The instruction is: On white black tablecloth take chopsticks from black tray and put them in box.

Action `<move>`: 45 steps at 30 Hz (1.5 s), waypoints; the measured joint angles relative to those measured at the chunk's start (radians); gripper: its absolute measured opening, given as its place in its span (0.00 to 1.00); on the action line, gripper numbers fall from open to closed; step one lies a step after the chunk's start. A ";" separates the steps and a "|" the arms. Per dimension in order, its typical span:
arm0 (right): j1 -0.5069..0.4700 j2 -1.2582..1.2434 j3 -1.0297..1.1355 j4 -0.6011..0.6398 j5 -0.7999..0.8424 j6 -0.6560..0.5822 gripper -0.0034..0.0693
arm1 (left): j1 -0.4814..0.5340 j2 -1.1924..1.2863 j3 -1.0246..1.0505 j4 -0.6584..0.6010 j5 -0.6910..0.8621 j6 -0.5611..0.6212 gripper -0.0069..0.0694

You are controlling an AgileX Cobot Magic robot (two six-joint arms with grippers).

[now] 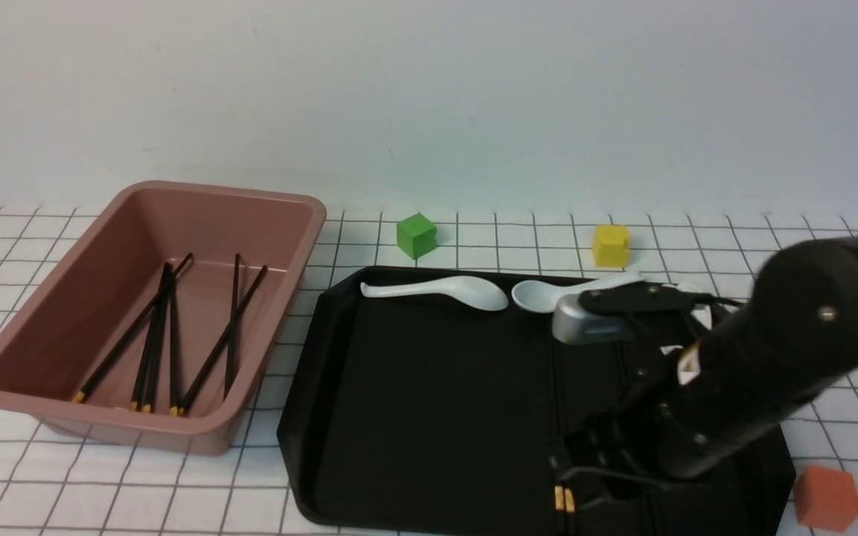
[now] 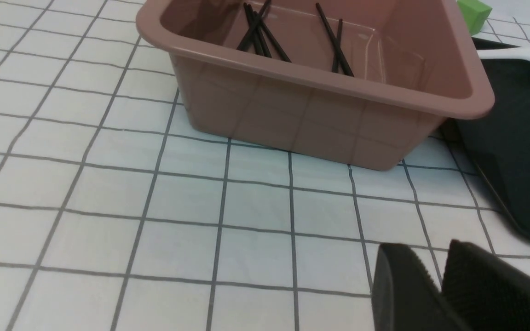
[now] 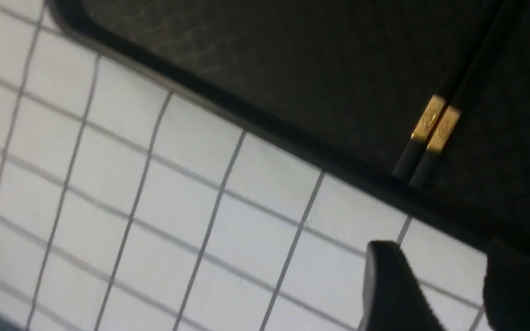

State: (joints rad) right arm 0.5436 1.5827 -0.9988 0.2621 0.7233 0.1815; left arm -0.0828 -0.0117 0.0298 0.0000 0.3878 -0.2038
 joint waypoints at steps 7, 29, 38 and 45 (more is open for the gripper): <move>0.025 0.187 -0.109 -0.227 -0.043 0.331 0.56 | 0.000 0.000 0.000 0.000 0.000 0.000 0.31; 0.026 0.262 -0.201 -0.242 0.139 0.297 0.23 | 0.000 0.000 0.000 0.000 0.001 0.000 0.34; 0.109 0.157 -0.519 0.007 0.172 0.099 0.23 | 0.000 0.000 0.000 0.000 0.001 0.000 0.35; 0.232 0.490 -0.904 0.160 -0.063 -0.101 0.23 | 0.000 0.000 0.000 0.000 0.001 0.000 0.36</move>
State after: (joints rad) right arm 0.7753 2.0723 -1.9031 0.4220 0.6607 0.0802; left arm -0.0828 -0.0117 0.0298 0.0000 0.3888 -0.2038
